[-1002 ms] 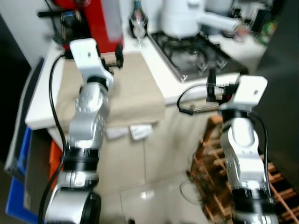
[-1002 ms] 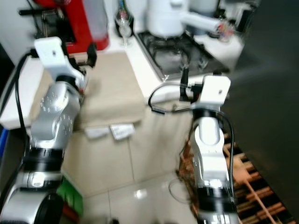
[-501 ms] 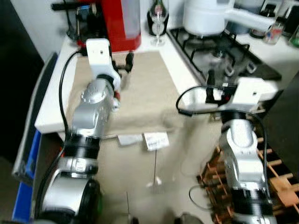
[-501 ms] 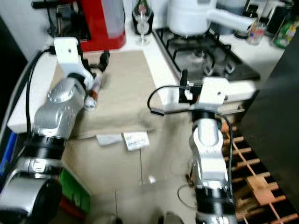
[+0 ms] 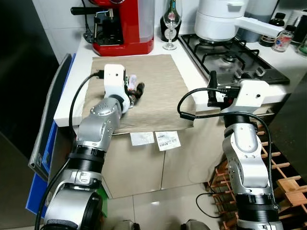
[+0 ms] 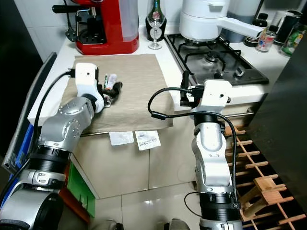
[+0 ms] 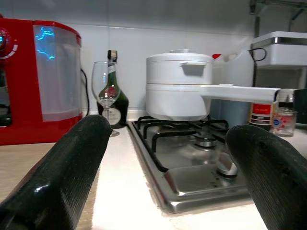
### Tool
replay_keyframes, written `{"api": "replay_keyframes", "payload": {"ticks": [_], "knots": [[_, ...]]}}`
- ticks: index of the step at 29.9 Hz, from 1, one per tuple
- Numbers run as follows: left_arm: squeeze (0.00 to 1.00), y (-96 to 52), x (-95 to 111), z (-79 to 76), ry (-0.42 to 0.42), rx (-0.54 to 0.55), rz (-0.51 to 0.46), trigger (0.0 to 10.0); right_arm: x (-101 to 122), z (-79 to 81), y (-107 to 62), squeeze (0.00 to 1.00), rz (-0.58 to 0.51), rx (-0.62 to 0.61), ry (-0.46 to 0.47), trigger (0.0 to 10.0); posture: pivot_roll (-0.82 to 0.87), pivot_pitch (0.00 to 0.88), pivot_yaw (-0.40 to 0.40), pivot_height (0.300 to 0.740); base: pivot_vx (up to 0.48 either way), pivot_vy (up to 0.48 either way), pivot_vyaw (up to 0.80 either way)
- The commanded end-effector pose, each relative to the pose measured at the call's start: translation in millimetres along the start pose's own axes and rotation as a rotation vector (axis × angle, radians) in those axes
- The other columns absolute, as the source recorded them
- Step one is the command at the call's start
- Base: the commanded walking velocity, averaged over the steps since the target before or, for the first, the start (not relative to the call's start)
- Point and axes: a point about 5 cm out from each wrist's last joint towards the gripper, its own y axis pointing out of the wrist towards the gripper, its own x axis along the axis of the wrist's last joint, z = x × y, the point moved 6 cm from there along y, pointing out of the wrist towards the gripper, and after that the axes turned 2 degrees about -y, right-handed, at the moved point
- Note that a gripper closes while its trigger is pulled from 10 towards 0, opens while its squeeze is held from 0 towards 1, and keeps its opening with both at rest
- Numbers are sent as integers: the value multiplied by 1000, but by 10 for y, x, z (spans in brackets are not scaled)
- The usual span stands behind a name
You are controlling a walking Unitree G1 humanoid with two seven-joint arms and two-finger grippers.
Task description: Restocking fridge
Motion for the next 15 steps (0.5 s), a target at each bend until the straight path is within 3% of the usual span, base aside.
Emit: {"api": "replay_keyframes", "payload": {"ticks": [1, 4, 8, 9, 15], "knots": [[0, 11, -46, 27, 27, 16, 32, 10000, 30, -5, 10, 0, -6, -2, 0, 10000, -136, 0, 51, 711, 0, 0, 0], [0, 24, -198, 96, 47, 53, 85, 10000, 29, -2, 11, 0, -5, 0, -1, 10000, -136, 0, 51, 711, 0, 0, 0], [0, 34, -299, 71, 63, 42, 117, 10000, 24, -6, 15, 0, -4, 1, -2, 10000, -140, 0, 48, 711, 0, 0, 0], [0, 35, -321, 60, 62, 35, 123, 0, 24, -7, 14, 0, -3, 1, -2, 10000, -140, 0, 48, 711, 0, 0, 0], [0, 39, -308, -18, 13, -17, 104, 0, 25, -8, 14, 0, -4, -2, -2, 10000, -140, 0, 48, 711, 0, 0, 0]]}}
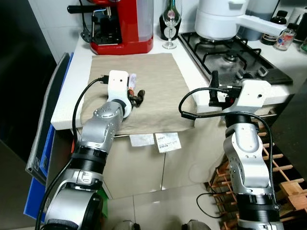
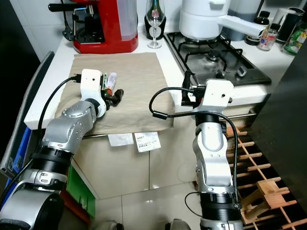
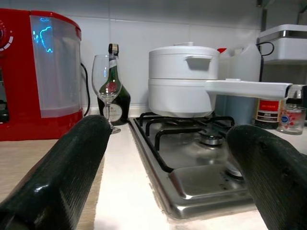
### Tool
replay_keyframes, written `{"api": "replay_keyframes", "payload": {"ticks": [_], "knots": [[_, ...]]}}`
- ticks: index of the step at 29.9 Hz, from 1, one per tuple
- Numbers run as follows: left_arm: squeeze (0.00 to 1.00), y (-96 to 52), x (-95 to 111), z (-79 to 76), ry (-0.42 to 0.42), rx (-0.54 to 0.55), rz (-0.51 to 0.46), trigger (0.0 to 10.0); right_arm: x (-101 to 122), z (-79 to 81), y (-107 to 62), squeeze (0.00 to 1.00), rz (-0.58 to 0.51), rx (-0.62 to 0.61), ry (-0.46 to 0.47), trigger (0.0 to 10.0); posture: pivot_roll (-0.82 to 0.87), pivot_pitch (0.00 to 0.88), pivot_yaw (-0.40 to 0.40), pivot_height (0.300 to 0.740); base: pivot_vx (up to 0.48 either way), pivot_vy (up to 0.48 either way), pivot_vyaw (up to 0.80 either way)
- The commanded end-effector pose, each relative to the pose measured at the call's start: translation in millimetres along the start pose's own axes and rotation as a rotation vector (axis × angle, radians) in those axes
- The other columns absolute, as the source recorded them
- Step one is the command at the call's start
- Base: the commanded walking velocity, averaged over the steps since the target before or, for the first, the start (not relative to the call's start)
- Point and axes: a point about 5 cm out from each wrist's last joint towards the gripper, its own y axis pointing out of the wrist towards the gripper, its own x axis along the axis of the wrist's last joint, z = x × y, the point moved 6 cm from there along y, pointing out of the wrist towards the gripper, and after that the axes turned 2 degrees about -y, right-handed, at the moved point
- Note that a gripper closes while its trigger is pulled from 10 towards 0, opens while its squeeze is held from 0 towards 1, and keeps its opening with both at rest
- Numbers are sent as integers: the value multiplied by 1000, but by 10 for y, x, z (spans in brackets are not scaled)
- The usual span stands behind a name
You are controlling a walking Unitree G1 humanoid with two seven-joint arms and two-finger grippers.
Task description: Restocking fridge
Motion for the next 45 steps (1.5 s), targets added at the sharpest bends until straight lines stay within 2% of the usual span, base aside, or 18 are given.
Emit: {"api": "replay_keyframes", "payload": {"ticks": [1, 22, 25, 28, 31, 32, 35, 41, 42, 45], "knots": [[0, 15, -168, -19, -23, -21, 54, 0, 26, -4, 13, 0, -4, -2, 0, 10000, -140, 0, 48, 711, 0, 0, 0], [0, -10, -20, -60, -16, -53, -25, 0, 23, 31, 36, 0, -4, 10, 1, 10000, -131, 0, 38, 711, 0, 0, 0], [0, -36, 148, -92, -61, -75, -106, 0, 26, 31, 40, 0, -6, 12, 1, 10000, -131, 0, 38, 711, 0, 0, 0], [0, -96, 404, -121, -108, -99, -218, 0, 26, 23, 41, 0, -7, 12, -1, 10000, -130, 0, 35, 711, 0, 0, 0], [0, -178, 662, -133, -92, -109, -335, 0, 33, 16, 54, 0, -10, 12, -3, 10000, -127, 0, 31, 711, 0, 0, 0], [0, -178, 662, -133, -92, -109, -335, 0, 33, 16, 54, 0, -10, 12, -3, 10000, -127, 0, 31, 711, 0, 0, 0], [0, -272, 908, -134, -112, -115, -444, 0, 47, 11, 92, 0, -17, 12, -4, 10000, -117, 0, 25, 711, 0, 0, 0], [0, -445, 1104, -225, -109, -160, -553, 0, 66, 39, 109, 0, -26, 20, -4, 10000, -115, 0, 22, 711, 0, 0, 0], [0, -479, 1112, -260, -93, -174, -564, 10000, 66, 27, 109, 0, -27, 16, -5, 10000, -116, 0, 23, 711, 0, 0, 0], [0, -539, 1119, -298, -38, -167, -593, 10000, 65, 6, 112, 0, -28, 7, -8, 10000, -117, 0, 25, 711, 0, 0, 0]]}}
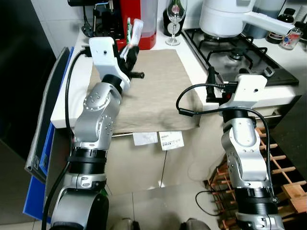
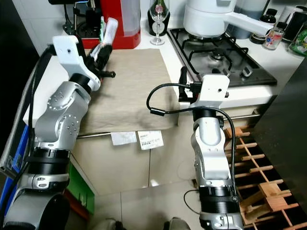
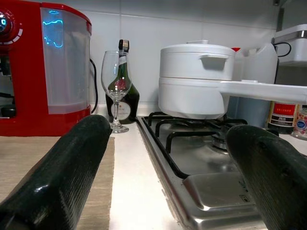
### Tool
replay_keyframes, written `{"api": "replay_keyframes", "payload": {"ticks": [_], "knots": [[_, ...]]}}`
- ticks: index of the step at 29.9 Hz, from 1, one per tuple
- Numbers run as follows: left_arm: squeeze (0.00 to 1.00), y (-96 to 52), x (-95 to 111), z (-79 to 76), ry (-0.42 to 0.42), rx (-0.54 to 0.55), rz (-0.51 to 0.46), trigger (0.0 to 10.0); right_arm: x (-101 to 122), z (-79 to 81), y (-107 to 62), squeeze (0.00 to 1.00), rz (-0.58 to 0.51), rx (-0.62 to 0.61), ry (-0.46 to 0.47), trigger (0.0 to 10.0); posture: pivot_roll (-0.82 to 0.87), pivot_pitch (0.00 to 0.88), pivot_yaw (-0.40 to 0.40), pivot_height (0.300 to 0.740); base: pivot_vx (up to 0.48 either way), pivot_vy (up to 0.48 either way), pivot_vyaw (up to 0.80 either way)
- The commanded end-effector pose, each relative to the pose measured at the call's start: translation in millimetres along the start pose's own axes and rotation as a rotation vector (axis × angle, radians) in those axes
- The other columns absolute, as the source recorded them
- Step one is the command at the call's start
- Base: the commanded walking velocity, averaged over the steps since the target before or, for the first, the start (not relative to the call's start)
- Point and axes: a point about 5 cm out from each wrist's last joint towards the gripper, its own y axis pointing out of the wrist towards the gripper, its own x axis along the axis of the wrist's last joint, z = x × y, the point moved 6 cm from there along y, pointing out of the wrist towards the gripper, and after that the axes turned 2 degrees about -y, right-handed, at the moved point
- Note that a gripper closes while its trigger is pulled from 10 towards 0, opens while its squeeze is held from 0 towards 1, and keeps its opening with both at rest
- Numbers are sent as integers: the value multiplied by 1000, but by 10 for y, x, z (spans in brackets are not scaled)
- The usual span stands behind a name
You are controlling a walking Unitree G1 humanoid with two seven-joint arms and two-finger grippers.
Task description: Restocking fridge
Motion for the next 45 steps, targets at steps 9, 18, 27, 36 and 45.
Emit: {"api": "replay_keyframes", "payload": {"ticks": [9, 18, 27, 36, 45], "knots": [[0, -41, -19, -61, 72, -2, -17, 10000, 36, -34, 21, 0, -21, -18, -2, 10000, -120, 0, 27, 711, -277, 0, 0], [0, -54, -64, -75, 49, 0, -6, 10000, 39, -38, 9, 0, -23, -14, -5, 10000, -125, 0, 28, 711, -328, 0, 0], [0, -48, -65, -93, 58, -9, -4, 10000, 33, -45, 21, 0, -23, -18, -5, 10000, -125, 0, 30, 711, -328, 0, 0], [0, -59, -96, -85, 22, -12, 7, 10000, 21, -35, 13, 0, -21, -22, 1, 10000, -119, 0, 36, 711, -327, 0, 0], [0, -92, -80, -177, 73, -63, -5, 10000, 40, -123, 13, 0, -29, -57, 7, 10000, -125, 0, 38, 711, 0, -159, -86]]}}
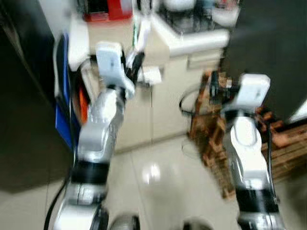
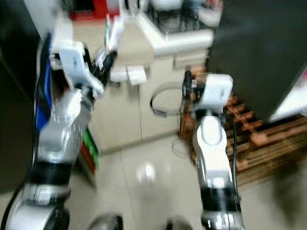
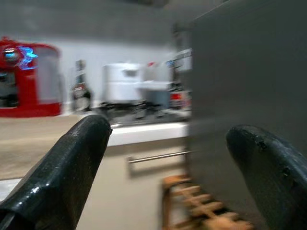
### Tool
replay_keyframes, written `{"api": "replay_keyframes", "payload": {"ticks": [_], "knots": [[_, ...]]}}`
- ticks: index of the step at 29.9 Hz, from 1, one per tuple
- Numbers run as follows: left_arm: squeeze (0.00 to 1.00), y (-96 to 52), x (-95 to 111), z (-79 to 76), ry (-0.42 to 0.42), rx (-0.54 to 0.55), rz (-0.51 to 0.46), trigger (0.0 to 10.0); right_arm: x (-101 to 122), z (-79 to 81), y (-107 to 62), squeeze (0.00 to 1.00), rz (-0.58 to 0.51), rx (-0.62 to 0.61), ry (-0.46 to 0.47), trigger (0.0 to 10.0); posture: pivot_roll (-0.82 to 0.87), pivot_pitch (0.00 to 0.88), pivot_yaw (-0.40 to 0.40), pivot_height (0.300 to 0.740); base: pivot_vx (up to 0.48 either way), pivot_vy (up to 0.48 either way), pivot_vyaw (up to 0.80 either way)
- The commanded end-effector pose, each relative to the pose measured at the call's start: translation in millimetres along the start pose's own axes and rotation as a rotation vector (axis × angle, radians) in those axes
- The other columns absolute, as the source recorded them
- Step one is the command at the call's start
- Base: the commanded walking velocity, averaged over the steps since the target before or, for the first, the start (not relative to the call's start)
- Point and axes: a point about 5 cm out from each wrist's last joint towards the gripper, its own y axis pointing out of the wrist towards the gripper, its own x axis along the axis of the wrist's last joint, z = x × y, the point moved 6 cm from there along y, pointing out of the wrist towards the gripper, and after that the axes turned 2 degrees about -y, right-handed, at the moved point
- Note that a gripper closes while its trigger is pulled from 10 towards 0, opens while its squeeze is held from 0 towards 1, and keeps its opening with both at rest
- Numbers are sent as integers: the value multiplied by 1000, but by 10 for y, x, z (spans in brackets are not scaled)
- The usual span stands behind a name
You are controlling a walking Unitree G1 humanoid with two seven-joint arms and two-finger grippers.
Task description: Restocking fridge
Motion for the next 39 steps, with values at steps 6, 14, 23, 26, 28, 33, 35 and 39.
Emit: {"api": "replay_keyframes", "payload": {"ticks": [6, 14, 23, 26, 28, 33, 35, 39], "knots": [[0, -24, -2, 13, 23, -3, -5, 10000, 47, 16, 11, 0, -11, -1, 5, 10000, -129, 0, 38, 711, 0, -472, -710], [0, -38, 24, -10, 23, -14, -16, 10000, 50, 4, 16, 0, -12, -2, -1, 10000, -127, 0, 35, 711, 0, -471, -652], [0, -23, 16, 30, 1, 15, -12, 10000, 53, 52, 27, 0, -16, 24, 10, 10000, -125, 0, 34, 711, 59, -401, -578], [0, -21, 9, 49, 1, 21, -10, 10000, 26, 52, 36, 0, -8, 31, -7, 10000, -125, 0, 35, 711, 0, 0, 0], [0, -20, 9, 38, 10, 13, -9, 10000, 28, 32, 47, 0, -9, 27, -11, 10000, -125, 0, 35, 711, 0, 0, 0], [0, -21, 10, -7, 30, -14, -11, 10000, 20, 52, 34, 0, -8, 31, -9, 10000, -125, 0, 36, 711, 149, 0, 0], [0, -21, 10, -8, 29, -15, -11, 10000, 18, 59, 30, 0, -7, 32, -9, 10000, -125, 0, 36, 711, 480, 0, 0], [0, -18, 3, -5, 29, -16, -7, 10000, 5, 77, 27, 0, -4, 37, -5, 10000, -123, 0, 39, 711, 480, 0, 0]]}}
